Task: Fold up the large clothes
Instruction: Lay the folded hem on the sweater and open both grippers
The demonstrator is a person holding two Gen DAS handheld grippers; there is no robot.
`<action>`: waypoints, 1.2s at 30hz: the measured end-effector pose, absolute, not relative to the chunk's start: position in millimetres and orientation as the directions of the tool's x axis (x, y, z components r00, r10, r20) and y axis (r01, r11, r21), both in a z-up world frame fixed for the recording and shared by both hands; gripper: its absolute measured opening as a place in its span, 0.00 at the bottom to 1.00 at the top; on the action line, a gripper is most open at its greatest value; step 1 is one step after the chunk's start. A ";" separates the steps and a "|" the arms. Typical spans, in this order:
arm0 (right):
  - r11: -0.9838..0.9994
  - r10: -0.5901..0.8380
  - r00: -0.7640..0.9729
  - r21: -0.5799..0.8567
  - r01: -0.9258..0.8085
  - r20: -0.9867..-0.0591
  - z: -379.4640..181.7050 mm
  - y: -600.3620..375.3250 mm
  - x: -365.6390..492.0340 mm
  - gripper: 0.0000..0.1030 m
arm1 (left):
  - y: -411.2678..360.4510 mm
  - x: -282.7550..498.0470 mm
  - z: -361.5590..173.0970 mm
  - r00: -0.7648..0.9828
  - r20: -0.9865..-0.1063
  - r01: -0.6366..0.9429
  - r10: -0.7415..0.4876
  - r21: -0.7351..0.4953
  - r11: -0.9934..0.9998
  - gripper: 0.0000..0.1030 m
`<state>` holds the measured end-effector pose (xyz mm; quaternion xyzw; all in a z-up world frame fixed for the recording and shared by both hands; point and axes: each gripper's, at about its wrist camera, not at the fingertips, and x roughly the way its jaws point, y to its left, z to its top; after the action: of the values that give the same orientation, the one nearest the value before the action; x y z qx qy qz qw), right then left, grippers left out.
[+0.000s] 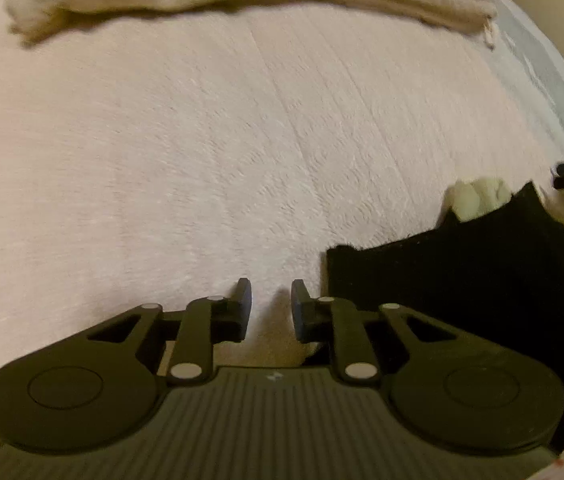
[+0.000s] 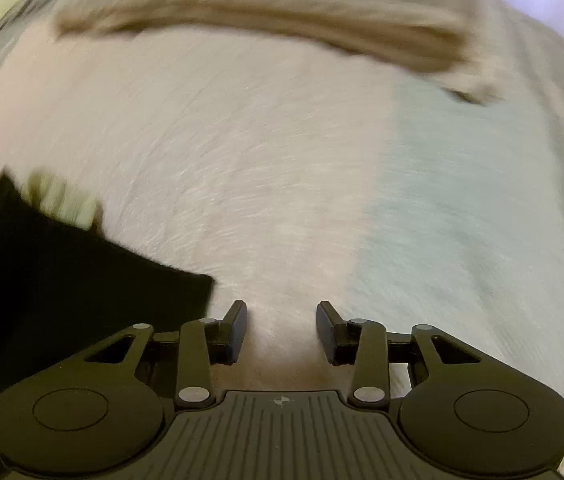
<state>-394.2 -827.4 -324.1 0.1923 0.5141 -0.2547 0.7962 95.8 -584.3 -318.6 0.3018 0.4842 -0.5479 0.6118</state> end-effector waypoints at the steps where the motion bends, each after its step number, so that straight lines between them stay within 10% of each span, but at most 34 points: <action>1: 0.781 -0.210 0.366 0.069 0.620 -0.907 -313.0 -823.0 -404.2 0.35 | -576.9 94.1 -308.4 -0.065 -0.916 0.962 -0.395 -0.163 0.220 0.15; 13: 0.856 -0.171 0.472 0.106 0.506 -0.865 -239.9 -641.8 -447.1 0.45 | -472.9 -24.5 -251.2 -0.149 -0.883 0.979 -0.446 -0.194 0.057 0.19; 17: 0.953 -0.243 0.374 -0.147 0.267 -0.895 -252.7 -568.7 -459.1 0.63 | -423.4 -75.1 -251.6 -0.096 -0.892 0.978 -0.442 -0.003 -0.207 0.35; 25: 0.903 -0.375 0.338 -0.422 -0.075 -0.863 -287.1 -506.9 -462.7 0.63 | -357.8 -123.4 -297.1 0.042 -0.842 0.655 -0.538 0.429 -0.622 0.58; 27: 0.880 -0.407 0.354 -0.466 -0.097 -0.842 -293.1 -506.6 -460.2 0.63 | -358.4 -123.6 -311.2 0.094 -0.808 0.587 -0.582 0.517 -0.623 0.54; 31: 0.839 -0.428 0.353 -0.511 -0.186 -0.832 -316.0 -499.1 -450.7 0.63 | -367.2 -114.2 -329.5 0.154 -0.816 0.550 -0.557 0.539 -0.638 0.13; 34: 0.801 -0.464 0.328 -0.548 -0.242 -0.823 -335.7 -516.4 -459.5 0.23 | -368.0 -103.4 -320.9 0.137 -0.820 0.592 -0.556 0.518 -0.617 0.09; 36: 0.811 -0.498 0.282 -0.556 -0.182 -0.820 -337.7 -537.9 -471.7 0.14 | -366.5 -94.5 -316.8 0.138 -0.825 0.614 -0.548 0.505 -0.606 0.08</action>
<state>-471.7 -537.9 -337.7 -0.2884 0.5897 -0.1059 0.7469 -94.5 -366.5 -316.8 0.6106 0.0272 -0.6559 0.4431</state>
